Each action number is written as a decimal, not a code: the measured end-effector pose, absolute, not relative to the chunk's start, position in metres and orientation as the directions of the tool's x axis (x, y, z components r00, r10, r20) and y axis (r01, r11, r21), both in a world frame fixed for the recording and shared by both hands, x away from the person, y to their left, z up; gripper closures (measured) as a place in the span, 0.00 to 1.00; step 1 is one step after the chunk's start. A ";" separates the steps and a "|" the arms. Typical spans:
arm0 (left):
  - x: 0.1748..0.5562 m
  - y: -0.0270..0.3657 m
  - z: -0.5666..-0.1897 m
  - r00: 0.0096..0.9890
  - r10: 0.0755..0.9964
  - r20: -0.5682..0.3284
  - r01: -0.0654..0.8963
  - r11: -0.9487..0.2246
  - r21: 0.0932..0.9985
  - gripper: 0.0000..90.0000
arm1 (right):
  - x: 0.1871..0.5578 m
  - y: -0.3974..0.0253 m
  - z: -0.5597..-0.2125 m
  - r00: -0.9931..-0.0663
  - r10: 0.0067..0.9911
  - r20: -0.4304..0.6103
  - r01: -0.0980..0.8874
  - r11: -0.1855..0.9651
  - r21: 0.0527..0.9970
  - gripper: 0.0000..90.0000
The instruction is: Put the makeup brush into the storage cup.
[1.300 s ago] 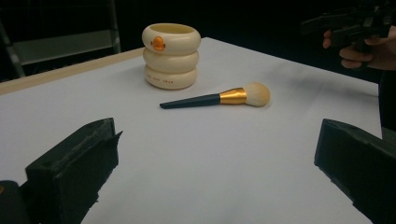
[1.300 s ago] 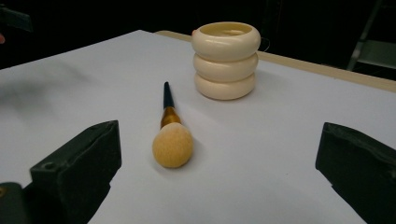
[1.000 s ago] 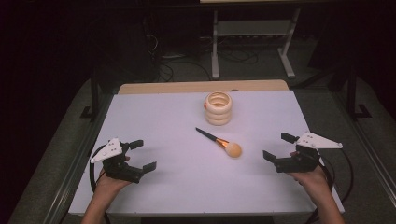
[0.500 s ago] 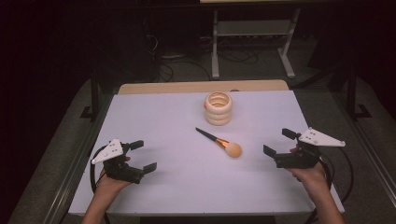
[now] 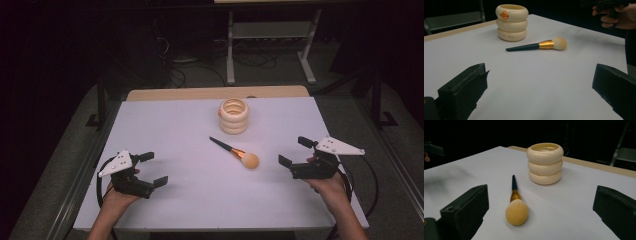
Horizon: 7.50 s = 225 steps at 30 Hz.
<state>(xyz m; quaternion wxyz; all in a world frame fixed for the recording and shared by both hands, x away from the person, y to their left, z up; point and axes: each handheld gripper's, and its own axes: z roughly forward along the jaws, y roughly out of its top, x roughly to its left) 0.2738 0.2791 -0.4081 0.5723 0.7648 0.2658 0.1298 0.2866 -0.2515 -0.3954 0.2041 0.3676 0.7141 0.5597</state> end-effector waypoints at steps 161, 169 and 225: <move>0.270 0.275 -0.411 0.835 0.530 -0.147 0.273 -0.167 0.947 0.00 | 0.397 -0.139 -0.363 -0.756 0.641 0.133 0.296 0.153 0.943 0.00; 0.270 0.276 -0.410 0.836 0.529 -0.147 0.271 -0.163 0.949 0.00 | 0.401 -0.131 -0.359 -0.765 0.633 0.117 0.298 0.187 0.936 0.00; 0.270 0.276 -0.411 0.835 0.530 -0.147 0.272 -0.165 0.948 0.00 | 0.412 -0.113 -0.366 -0.778 0.623 0.073 0.477 0.512 0.714 0.15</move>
